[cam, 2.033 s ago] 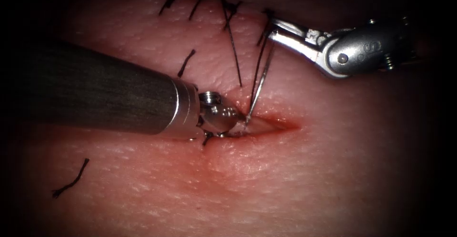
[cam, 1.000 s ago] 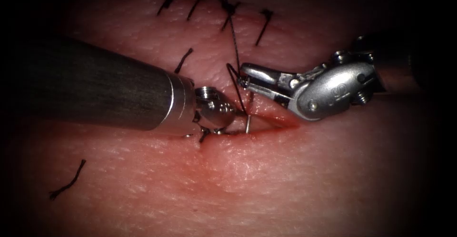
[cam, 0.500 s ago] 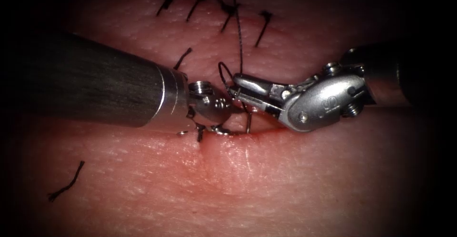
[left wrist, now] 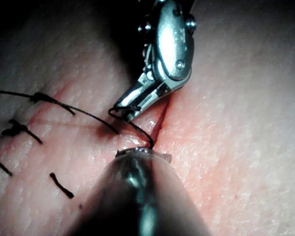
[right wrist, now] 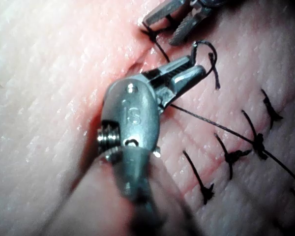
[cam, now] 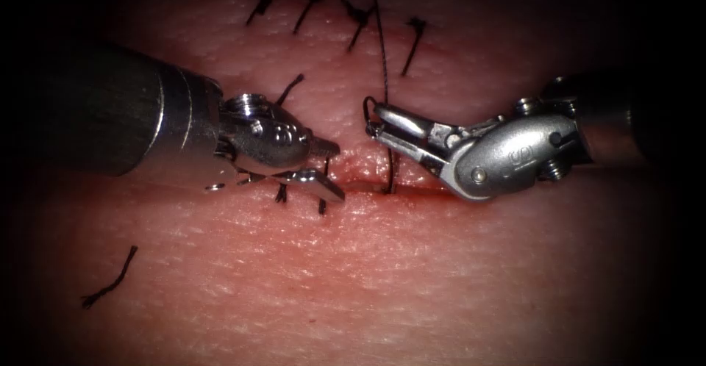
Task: Wound Closure
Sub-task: Rotate the needle through the skin below the cut with the right tool.
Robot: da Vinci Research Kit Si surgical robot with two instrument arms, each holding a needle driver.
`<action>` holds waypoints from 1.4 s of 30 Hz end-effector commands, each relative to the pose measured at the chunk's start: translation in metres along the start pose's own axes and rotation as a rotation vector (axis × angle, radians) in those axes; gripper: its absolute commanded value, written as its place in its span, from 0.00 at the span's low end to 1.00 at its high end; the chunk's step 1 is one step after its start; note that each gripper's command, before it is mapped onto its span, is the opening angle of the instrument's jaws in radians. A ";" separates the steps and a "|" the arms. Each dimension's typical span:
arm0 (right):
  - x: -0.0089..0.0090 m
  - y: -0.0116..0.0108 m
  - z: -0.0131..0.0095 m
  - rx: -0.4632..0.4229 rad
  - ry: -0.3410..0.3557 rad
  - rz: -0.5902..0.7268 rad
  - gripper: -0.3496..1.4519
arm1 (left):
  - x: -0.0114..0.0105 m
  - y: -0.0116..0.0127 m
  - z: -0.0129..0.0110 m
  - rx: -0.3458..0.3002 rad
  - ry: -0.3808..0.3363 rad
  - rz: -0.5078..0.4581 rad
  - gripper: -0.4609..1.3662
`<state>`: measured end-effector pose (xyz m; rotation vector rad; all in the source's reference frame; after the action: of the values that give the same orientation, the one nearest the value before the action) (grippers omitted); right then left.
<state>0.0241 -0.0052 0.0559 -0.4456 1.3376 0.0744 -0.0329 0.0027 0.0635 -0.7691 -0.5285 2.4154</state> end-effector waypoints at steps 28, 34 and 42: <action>0.0004 0.0019 0.0015 -0.114 -0.103 0.330 0.00 | -0.0049 0.0078 0.0060 -0.076 0.103 -0.006 0.15; 0.0001 0.0027 0.0017 -0.147 -0.128 0.366 0.00 | -0.0056 0.0071 0.0078 -0.091 0.108 -0.019 0.15; 0.0001 0.0040 0.0023 -0.159 -0.139 0.372 0.00 | -0.0063 0.0064 0.0090 -0.102 0.110 -0.027 0.15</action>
<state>0.0252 -0.0006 0.0550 -0.3108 1.2666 0.5126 -0.0365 -0.0078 0.0698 -0.9239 -0.6136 2.3167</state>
